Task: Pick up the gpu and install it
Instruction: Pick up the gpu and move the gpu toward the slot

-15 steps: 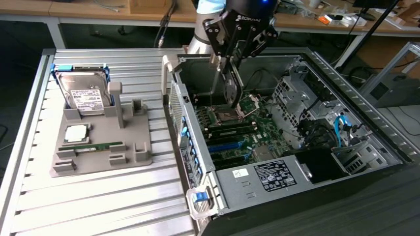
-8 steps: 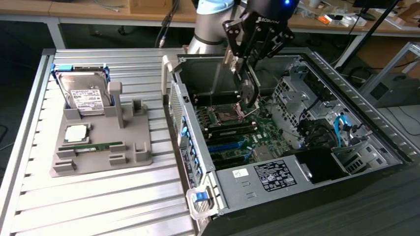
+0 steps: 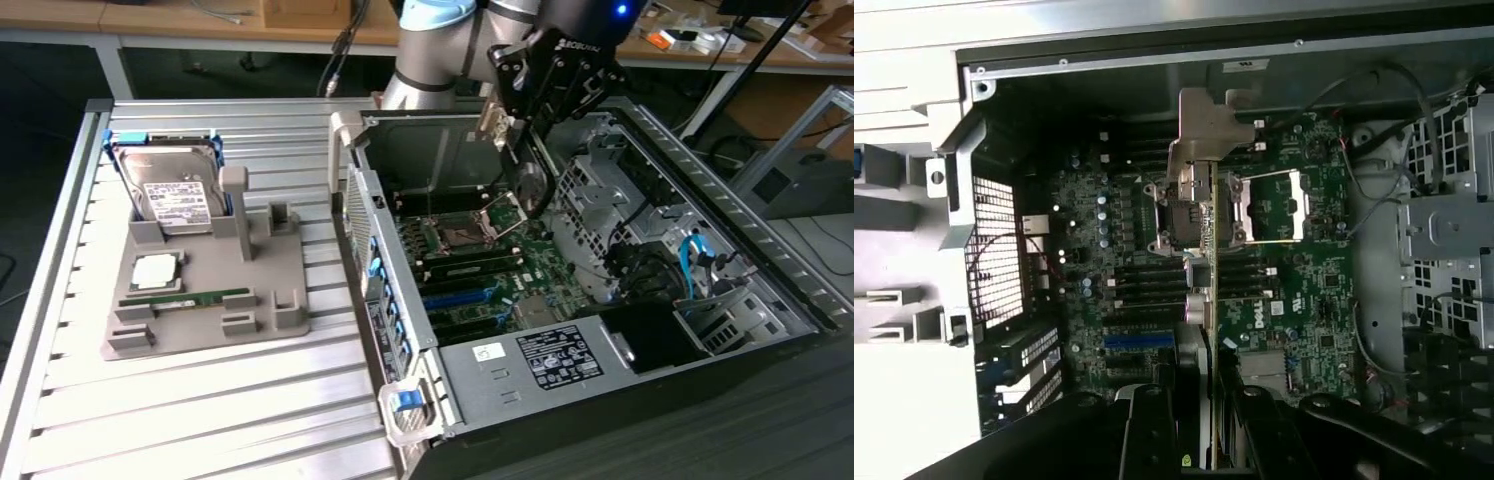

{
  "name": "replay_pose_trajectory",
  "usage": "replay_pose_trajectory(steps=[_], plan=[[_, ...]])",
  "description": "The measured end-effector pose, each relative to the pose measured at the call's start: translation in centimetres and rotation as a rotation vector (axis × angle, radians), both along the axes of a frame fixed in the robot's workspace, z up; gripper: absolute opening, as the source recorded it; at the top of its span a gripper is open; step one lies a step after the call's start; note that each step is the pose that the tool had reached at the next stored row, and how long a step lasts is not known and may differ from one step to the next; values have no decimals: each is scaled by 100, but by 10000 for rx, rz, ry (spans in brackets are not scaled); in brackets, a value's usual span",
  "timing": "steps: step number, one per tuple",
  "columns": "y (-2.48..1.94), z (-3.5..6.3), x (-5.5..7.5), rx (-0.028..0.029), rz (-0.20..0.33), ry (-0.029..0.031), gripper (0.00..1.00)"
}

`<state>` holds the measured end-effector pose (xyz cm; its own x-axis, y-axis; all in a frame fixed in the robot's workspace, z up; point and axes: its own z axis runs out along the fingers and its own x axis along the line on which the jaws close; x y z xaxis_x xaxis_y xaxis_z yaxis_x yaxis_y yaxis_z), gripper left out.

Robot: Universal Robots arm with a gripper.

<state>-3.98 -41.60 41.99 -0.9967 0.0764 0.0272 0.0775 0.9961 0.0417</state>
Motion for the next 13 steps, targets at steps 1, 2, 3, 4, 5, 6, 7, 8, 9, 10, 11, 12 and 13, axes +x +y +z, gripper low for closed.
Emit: replay_pose_trajectory(steps=[1,2,3,4,5,6,7,8,9,10,11,12,13], plan=[[-8,-11,29,1,2,14,27],[-17,-22,55,1,2,28,27],[-28,-35,84,1,1,42,27],[-37,-49,112,1,1,56,27],[-46,-64,141,1,1,71,27],[-53,-82,168,2,2,81,27],[-60,-99,196,2,1,91,27],[-67,-115,221,1,0,99,27],[-75,-131,251,1,1,106,27],[-83,-149,283,2,1,114,27],[-89,-165,311,2,2,119,27],[-100,-192,357,1,0,129,27],[-112,-216,389,0,1,134,27]])
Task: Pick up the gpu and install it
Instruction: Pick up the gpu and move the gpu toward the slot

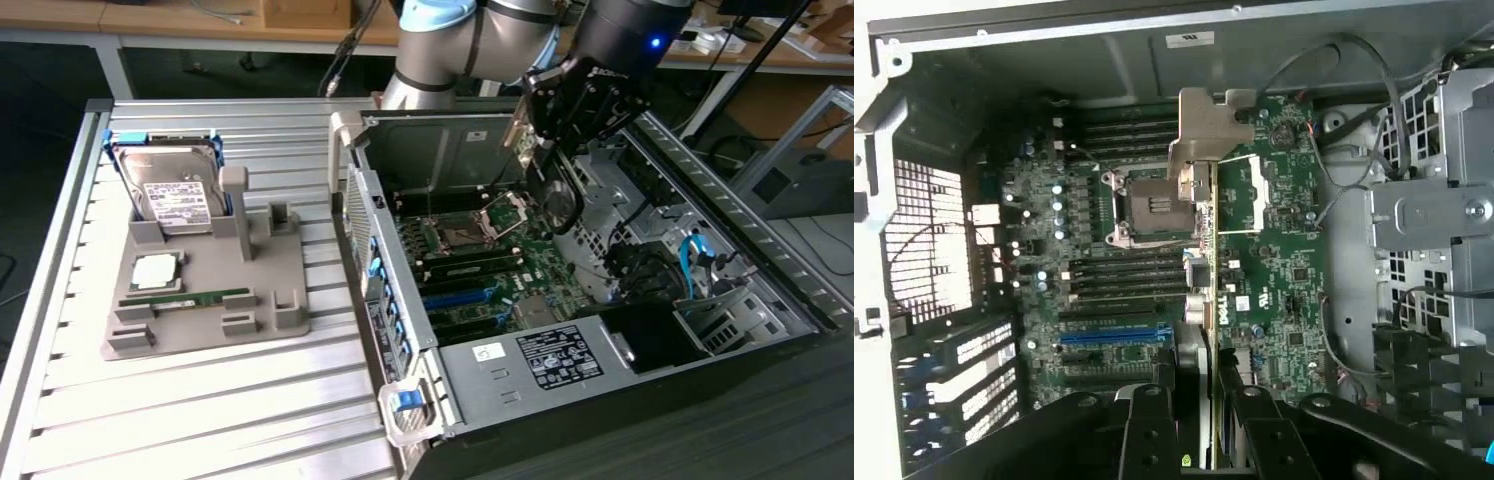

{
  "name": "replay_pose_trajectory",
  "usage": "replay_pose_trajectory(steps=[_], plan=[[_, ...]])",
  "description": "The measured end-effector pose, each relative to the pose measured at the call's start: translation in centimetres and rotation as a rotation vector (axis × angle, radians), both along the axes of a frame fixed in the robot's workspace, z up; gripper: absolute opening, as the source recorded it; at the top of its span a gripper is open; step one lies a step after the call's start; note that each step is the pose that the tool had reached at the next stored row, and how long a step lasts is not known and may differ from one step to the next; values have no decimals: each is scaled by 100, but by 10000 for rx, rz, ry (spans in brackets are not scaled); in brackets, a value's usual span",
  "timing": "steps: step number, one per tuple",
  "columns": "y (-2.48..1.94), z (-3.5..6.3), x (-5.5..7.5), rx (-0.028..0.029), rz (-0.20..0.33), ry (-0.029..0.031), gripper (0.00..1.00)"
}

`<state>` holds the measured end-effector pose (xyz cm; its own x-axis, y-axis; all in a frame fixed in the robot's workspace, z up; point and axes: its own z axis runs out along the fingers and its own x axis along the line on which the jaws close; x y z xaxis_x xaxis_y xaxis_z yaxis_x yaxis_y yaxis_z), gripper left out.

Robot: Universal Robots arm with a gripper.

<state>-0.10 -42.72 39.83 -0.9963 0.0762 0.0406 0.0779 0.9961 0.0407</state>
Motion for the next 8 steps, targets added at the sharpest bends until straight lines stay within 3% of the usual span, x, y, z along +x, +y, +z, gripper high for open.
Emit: replay_pose_trajectory(steps=[8], plan=[[-58,-148,306,-3,0,45,27]])
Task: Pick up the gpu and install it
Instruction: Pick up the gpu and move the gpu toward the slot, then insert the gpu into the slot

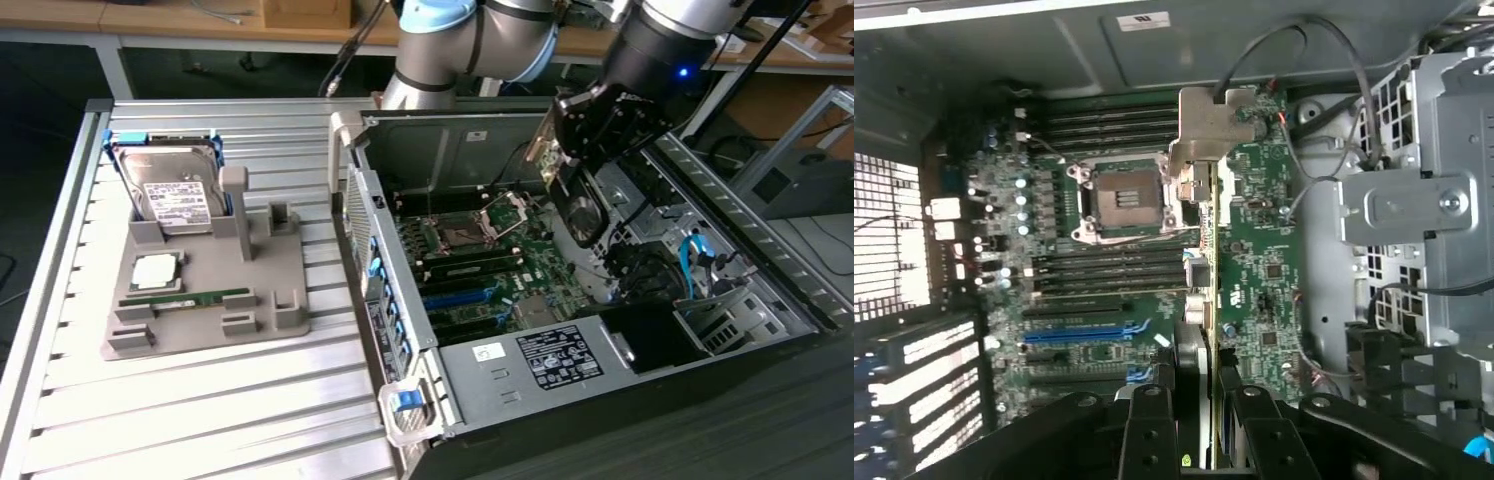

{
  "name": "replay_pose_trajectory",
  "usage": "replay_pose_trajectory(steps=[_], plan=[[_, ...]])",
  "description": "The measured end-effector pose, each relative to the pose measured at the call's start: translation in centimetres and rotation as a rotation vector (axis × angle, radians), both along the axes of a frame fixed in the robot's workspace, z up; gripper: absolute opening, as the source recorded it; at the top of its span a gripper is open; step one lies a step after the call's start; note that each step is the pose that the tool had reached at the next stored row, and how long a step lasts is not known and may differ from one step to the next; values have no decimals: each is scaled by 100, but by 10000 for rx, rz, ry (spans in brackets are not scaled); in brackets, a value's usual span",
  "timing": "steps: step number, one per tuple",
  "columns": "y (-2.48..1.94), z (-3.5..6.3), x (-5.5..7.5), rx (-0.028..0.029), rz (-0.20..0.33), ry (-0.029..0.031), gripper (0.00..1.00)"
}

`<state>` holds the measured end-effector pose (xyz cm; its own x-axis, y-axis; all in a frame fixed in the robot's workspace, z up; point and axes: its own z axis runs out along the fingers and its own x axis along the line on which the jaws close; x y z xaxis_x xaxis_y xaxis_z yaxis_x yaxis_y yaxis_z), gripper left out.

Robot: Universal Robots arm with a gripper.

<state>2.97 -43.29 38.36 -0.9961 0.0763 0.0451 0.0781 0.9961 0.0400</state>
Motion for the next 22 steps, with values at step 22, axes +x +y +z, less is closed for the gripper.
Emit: replay_pose_trajectory(steps=[22], plan=[[-13,-49,71,0,125,2,27]])
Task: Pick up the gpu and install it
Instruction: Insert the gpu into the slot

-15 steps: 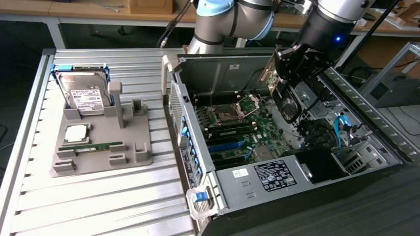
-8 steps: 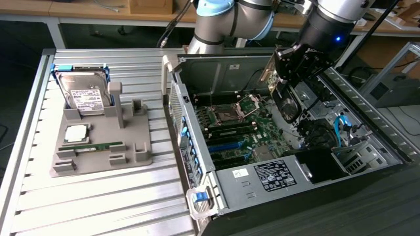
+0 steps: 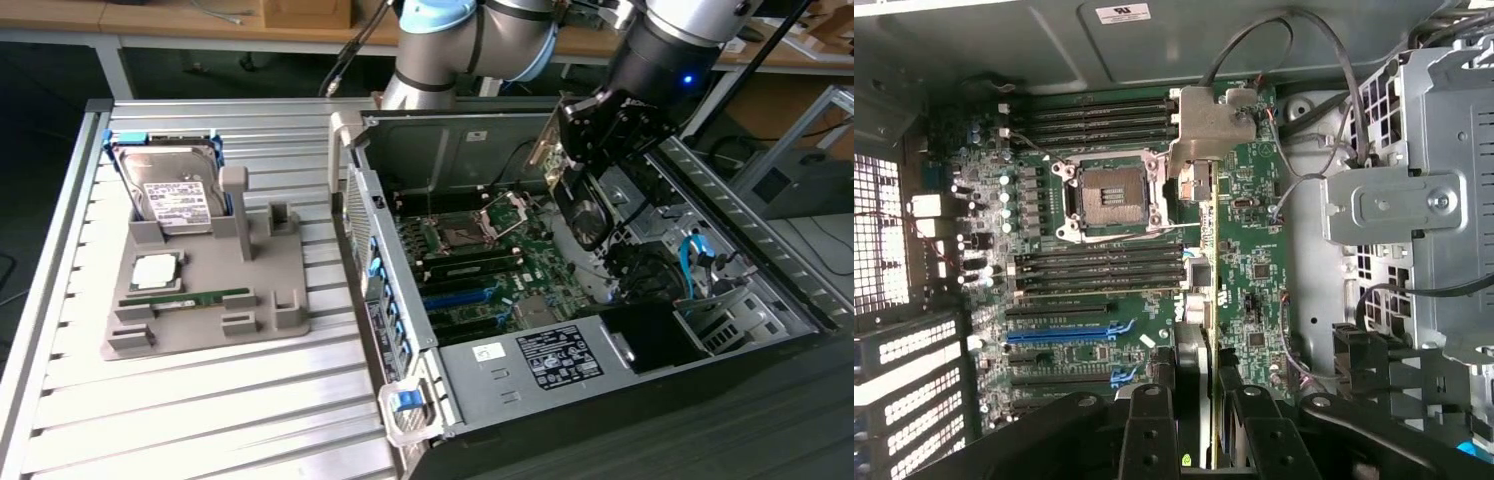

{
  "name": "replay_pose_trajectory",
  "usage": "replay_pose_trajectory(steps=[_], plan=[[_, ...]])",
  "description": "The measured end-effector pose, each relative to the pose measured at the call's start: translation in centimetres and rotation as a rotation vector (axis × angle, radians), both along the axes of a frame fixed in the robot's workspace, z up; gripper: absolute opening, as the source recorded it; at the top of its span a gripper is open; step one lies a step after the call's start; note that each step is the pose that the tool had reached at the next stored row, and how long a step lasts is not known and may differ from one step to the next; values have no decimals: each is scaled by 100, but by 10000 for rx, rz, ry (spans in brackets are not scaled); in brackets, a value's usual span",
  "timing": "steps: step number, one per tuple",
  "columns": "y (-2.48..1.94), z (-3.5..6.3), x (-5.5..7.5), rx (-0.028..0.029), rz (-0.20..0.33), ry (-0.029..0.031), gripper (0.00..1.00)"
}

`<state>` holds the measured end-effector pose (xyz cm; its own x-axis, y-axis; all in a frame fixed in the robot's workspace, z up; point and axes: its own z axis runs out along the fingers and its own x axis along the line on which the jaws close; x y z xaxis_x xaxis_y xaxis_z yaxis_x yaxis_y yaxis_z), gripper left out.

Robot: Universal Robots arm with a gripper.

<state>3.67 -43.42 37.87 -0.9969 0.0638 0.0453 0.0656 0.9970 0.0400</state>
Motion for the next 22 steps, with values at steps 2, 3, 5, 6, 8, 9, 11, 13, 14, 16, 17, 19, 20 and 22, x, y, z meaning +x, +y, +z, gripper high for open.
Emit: replay_pose_trajectory(steps=[2,3,5,6,8,9,11,13,14,16,17,19,20,22], plan=[[0,0,0,0,130,0,27],[0,0,0,-1,187,0,27],[0,0,0,0,328,0,27],[0,0,0,0,398,0,27],[0,0,0,0,550,0,27],[0,0,0,0,635,0,27],[0,0,0,-1,851,0,27],[0,0,0,0,1138,0,27],[0,0,0,0,1289,0,27],[0,0,0,0,1502,0,27],[0,1,0,-1,1554,0,27],[0,0,0,-1,1659,0,27],[0,0,0,-1,1705,0,27],[0,0,0,-1,1818,0,27]])
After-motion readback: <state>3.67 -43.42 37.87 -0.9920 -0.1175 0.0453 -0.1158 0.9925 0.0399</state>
